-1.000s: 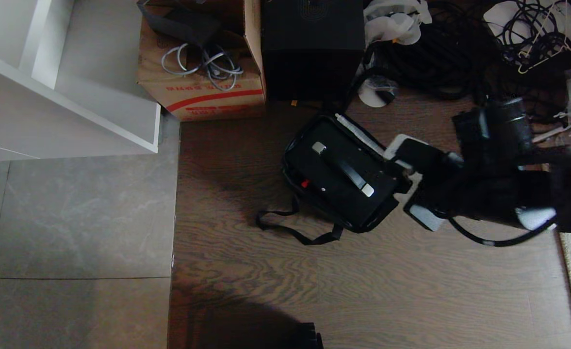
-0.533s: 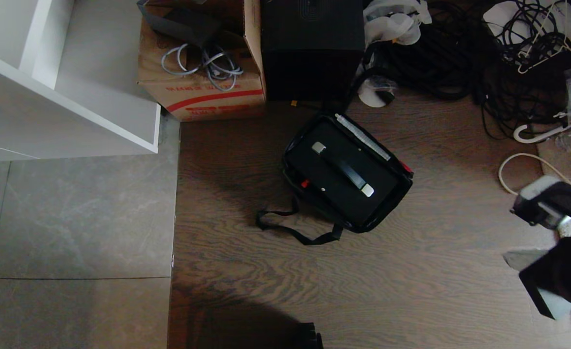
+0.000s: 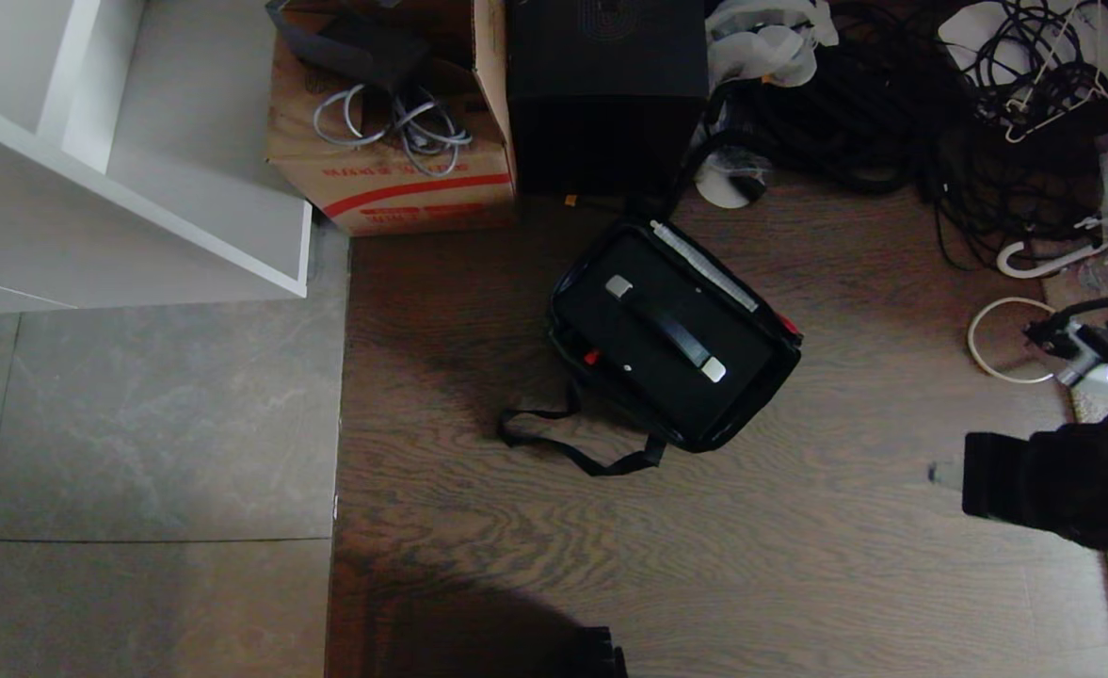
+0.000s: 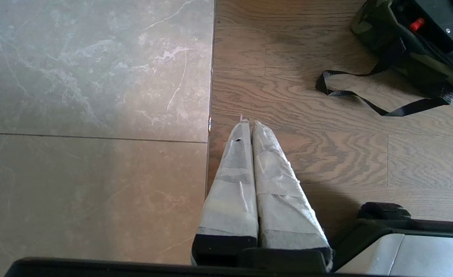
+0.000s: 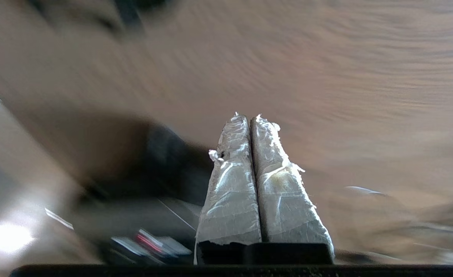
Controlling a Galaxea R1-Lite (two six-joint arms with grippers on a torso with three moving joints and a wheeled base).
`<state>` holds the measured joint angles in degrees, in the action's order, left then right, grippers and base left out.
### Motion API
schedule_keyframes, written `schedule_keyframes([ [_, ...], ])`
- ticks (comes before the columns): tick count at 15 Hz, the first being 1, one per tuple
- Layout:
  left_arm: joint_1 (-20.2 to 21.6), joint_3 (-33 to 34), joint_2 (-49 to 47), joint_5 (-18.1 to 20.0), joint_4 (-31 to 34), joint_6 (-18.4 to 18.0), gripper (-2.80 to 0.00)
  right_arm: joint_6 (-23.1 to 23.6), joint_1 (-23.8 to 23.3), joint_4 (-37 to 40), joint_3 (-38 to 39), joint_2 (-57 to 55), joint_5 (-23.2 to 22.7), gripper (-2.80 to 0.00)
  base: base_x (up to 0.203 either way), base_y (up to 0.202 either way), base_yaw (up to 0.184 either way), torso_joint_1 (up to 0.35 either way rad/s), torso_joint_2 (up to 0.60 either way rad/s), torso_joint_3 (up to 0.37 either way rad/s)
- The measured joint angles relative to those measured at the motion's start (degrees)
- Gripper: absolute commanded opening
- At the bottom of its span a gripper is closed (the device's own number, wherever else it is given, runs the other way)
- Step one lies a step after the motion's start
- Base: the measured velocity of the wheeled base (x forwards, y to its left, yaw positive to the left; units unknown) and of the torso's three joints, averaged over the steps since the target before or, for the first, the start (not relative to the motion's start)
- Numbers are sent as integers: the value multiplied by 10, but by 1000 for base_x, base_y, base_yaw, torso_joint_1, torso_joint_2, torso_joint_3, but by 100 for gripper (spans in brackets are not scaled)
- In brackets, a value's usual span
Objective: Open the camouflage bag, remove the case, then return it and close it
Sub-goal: Close the top of the storage box
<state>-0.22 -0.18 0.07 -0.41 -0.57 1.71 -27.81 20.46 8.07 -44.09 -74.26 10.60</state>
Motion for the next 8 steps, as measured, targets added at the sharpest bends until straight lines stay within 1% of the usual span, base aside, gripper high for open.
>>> schedule_keyframes([
  [1, 0, 0, 0, 0, 0, 0, -280, -22, -28, -30, -13, -29, -38, -280, 0, 0, 0, 0, 0, 0],
  [2, 1, 0, 0, 0, 0, 0, -280, -43, -56, -55, -27, -57, -78, 0, 0, 0, 0, 0, 0, 0],
  [4, 1, 0, 0, 0, 0, 0, -280, -100, -113, -103, -71, -121, -154, 0, 0, 0, 0, 0, 0, 0],
  [5, 0, 0, 0, 0, 0, 0, -280, -129, -135, -121, -101, -152, -176, 0, 0, 0, 0, 0, 0, 0],
  [6, 0, 0, 0, 0, 0, 0, -280, -150, -152, -132, -131, -185, -186, 0, 0, 0, 0, 0, 0, 0],
  [8, 1, 0, 0, 0, 0, 0, -280, -173, -176, -138, -173, -244, -185, 0, 0, 0, 0, 0, 0, 0],
])
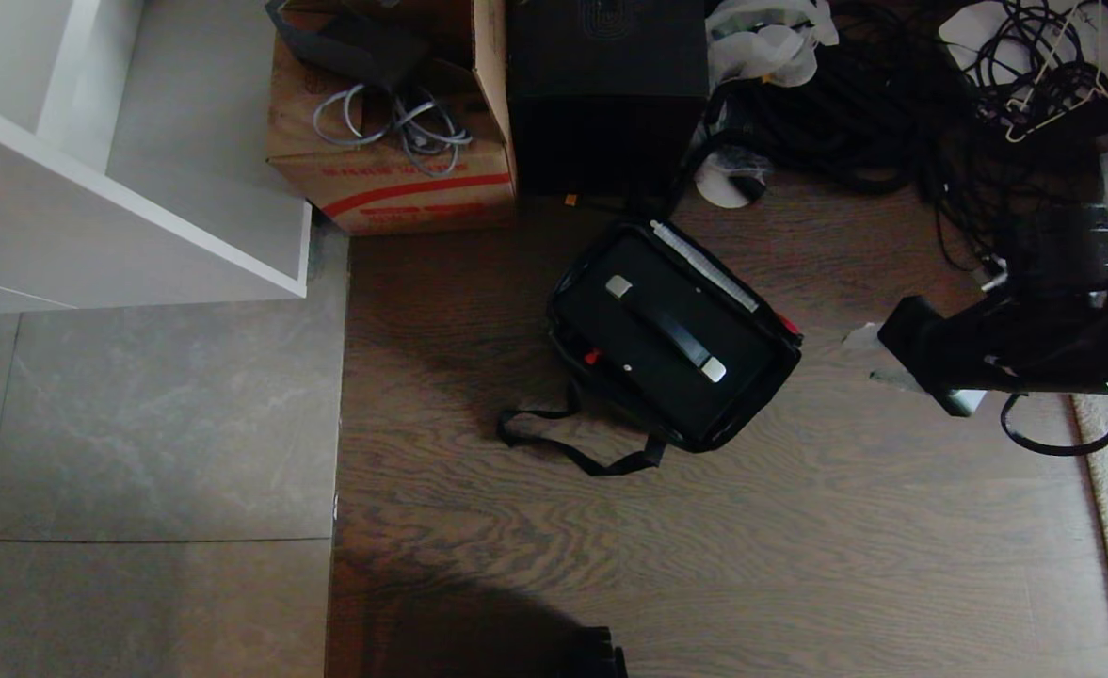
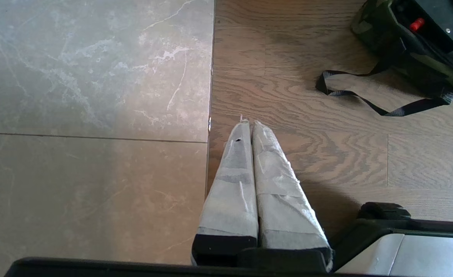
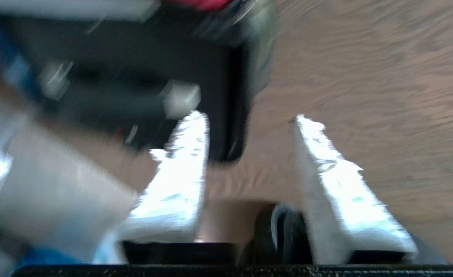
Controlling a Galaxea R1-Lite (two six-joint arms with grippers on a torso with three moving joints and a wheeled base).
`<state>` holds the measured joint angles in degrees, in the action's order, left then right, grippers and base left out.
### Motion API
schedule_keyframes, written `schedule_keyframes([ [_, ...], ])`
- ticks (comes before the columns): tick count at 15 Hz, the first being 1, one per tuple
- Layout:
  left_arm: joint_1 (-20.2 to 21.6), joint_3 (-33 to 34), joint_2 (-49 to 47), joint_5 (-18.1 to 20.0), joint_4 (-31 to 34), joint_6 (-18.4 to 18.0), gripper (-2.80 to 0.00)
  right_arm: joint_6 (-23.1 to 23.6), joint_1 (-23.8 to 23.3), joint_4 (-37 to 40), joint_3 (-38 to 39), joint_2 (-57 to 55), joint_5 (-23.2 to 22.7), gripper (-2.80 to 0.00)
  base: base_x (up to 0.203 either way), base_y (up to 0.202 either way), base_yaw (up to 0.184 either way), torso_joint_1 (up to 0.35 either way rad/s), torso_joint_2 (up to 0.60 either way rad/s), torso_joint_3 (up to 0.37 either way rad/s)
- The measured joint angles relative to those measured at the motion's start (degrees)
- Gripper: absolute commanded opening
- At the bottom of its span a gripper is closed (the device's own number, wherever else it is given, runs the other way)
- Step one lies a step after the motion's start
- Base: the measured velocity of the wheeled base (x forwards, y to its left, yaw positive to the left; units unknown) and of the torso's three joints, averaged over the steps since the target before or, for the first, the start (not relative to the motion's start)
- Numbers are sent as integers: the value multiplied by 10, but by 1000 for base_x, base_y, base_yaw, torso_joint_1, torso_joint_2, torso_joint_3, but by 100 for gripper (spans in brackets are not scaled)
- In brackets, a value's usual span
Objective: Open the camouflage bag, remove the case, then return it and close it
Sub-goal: Close the top of the storage box
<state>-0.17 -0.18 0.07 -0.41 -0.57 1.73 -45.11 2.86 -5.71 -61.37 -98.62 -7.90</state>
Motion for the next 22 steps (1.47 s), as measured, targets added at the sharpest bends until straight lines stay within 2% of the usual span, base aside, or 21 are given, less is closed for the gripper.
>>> schedule_keyframes([
  [2, 0, 0, 0, 0, 0, 0, -280, -51, -11, -7, -38, -60, 20, 0, 0, 0, 0, 0, 0, 0],
  [5, -1, 0, 0, 0, 0, 0, -280, -161, -15, -21, -100, -130, 28, 0, 0, 0, 0, 0, 0, 0],
  [10, 0, 0, 0, 0, 0, 0, -280, -245, -13, -42, -185, -220, 28, 0, 0, 0, 0, 0, 0, 0],
  [15, 0, 0, 0, 0, 0, 0, -280, -277, -16, -83, -285, -291, 29, 0, 0, 0, 0, 0, 0, 0],
  [22, -1, 0, 0, -1, 0, 0, -280, -293, -18, -90, -326, -341, 27, 0, 0, 0, 0, 0, 0, 0],
])
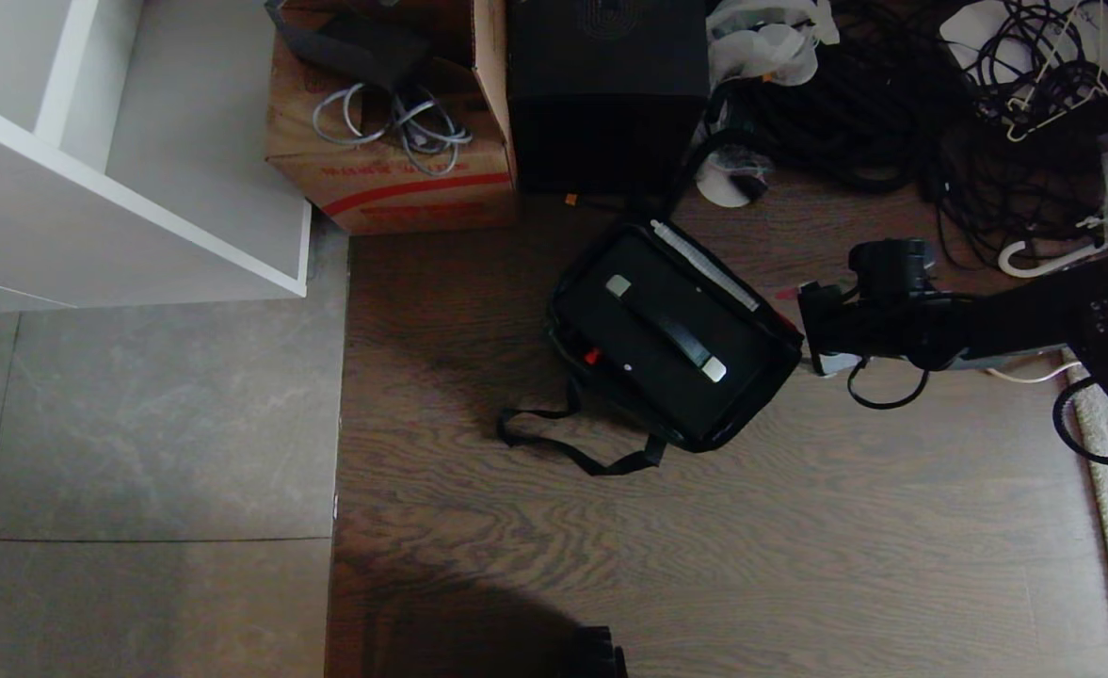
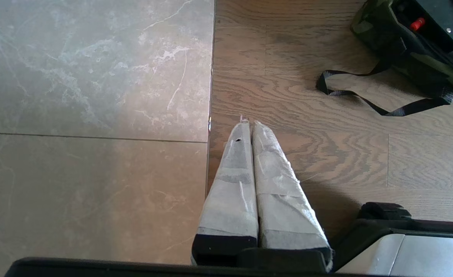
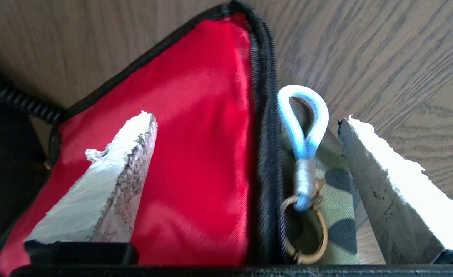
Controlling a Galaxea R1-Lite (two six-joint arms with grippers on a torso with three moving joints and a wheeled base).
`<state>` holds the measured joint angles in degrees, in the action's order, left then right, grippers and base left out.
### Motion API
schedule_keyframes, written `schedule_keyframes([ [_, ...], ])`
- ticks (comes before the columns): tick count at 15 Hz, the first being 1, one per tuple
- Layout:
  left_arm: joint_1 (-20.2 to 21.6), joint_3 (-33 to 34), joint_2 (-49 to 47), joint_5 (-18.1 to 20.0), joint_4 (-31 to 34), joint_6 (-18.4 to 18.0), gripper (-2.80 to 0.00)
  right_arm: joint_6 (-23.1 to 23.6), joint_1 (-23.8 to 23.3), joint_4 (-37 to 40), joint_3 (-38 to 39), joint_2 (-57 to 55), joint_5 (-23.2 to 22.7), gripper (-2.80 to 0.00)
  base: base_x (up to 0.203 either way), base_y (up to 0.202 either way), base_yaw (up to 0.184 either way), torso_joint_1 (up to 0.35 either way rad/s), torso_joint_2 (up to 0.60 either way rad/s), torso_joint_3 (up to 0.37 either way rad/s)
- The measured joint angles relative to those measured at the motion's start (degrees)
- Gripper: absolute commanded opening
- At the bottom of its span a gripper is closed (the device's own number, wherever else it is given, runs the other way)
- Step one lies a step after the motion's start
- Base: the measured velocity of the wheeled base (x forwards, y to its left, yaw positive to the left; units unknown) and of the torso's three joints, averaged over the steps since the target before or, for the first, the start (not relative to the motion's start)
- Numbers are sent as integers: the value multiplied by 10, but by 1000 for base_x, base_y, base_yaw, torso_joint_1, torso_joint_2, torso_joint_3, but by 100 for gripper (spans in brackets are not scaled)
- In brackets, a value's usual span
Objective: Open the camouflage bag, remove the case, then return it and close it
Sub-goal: Close the top of the storage box
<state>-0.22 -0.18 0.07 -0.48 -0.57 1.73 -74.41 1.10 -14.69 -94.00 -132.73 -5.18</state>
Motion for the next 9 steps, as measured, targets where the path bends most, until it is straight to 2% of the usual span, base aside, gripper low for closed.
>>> schedule_keyframes([
  [2, 1, 0, 0, 0, 0, 0, -280, -3, 0, -1, -9, -9, 1, 0, 0, 0, 0, 0, 0, 0],
  [3, 1, 0, 0, 1, 0, 0, -280, -4, 0, -1, -11, -11, 1, -162, 0, 0, 0, 0, 0, 0],
  [4, 1, 0, 0, 0, 0, 0, -280, -4, 0, -1, -14, -13, 2, -280, 0, 0, 0, 0, 0, 0],
  [9, 1, 0, 0, 1, 0, 0, -280, 0, 0, -40, -18, -19, 11, -280, 0, 0, 0, 0, 0, 0],
])
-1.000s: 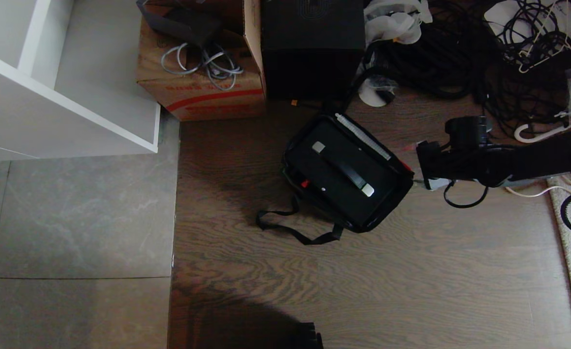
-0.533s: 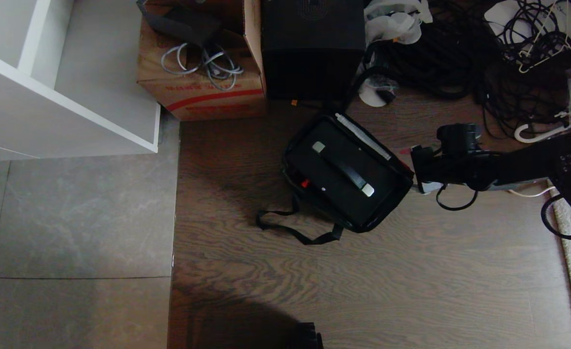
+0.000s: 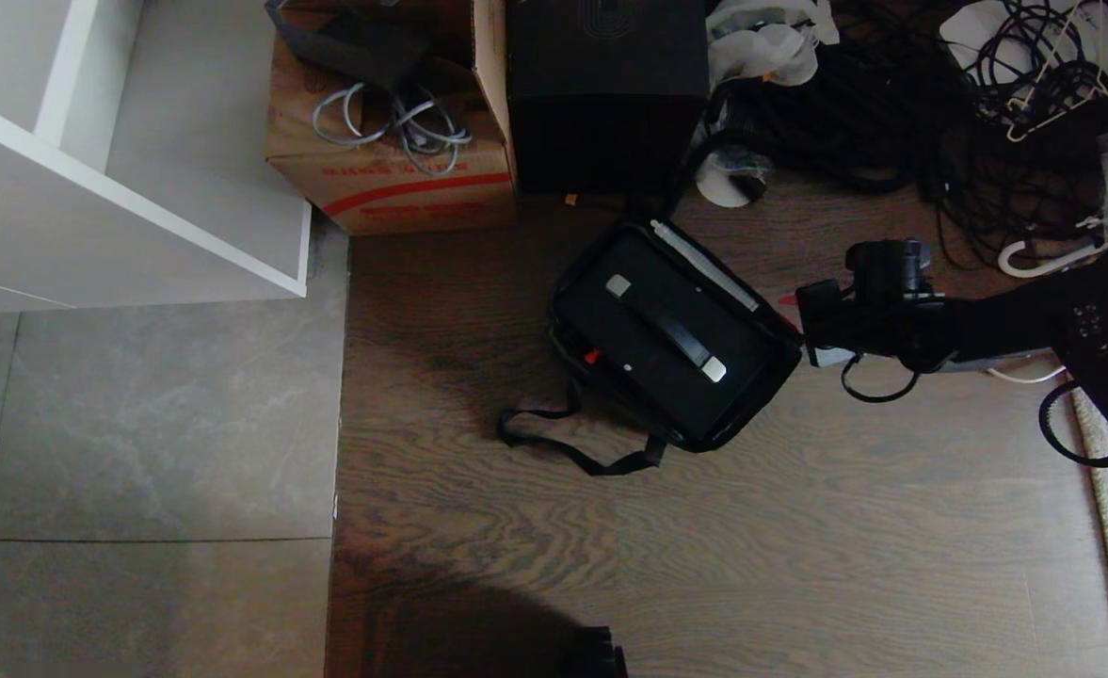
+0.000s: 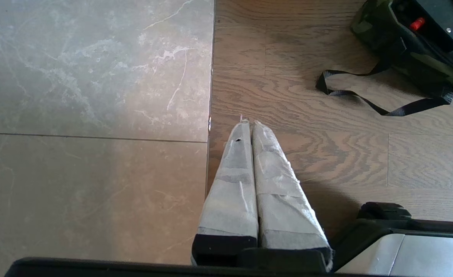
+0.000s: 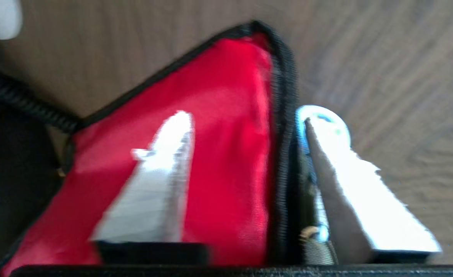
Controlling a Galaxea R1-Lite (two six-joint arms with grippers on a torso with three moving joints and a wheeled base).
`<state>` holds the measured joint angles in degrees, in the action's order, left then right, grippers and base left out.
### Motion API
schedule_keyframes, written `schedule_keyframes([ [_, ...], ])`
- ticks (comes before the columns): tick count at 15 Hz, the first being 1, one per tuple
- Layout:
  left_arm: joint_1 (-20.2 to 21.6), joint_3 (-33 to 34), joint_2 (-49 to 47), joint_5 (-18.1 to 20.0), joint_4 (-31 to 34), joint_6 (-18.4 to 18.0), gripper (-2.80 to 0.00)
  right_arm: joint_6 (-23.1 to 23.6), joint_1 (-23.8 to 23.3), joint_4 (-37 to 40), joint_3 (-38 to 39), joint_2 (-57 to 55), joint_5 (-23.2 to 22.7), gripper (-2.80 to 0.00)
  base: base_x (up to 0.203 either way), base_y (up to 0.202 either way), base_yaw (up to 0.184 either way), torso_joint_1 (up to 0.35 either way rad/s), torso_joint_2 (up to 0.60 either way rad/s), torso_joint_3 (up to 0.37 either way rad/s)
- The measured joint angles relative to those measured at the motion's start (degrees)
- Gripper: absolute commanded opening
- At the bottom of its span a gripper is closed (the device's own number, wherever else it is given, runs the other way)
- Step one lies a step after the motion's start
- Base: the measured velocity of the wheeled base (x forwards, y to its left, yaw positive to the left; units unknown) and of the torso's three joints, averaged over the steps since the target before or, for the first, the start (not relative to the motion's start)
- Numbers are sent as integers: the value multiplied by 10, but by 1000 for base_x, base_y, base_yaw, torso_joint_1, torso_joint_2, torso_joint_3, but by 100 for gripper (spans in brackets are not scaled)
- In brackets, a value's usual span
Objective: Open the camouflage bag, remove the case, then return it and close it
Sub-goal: Close the top of the storage box
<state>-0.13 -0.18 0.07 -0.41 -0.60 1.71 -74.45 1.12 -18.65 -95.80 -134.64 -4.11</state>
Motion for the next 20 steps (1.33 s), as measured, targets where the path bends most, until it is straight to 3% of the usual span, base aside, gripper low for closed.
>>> schedule_keyframes([
  [8, 0, 0, 0, 0, 0, 0, -280, 27, 0, -6, 11, 11, 2, -280, 0, 0, 0, 0, 0, 0],
  [16, 0, 0, 0, 0, 0, 0, -280, 141, -6, -12, 178, 146, 1, -280, 0, 0, 0, 0, 0, 0],
  [20, -1, 0, 0, 0, 0, 0, -280, 190, 13, -62, 269, 215, 1, -280, 0, 0, 0, 0, 0, 0],
])
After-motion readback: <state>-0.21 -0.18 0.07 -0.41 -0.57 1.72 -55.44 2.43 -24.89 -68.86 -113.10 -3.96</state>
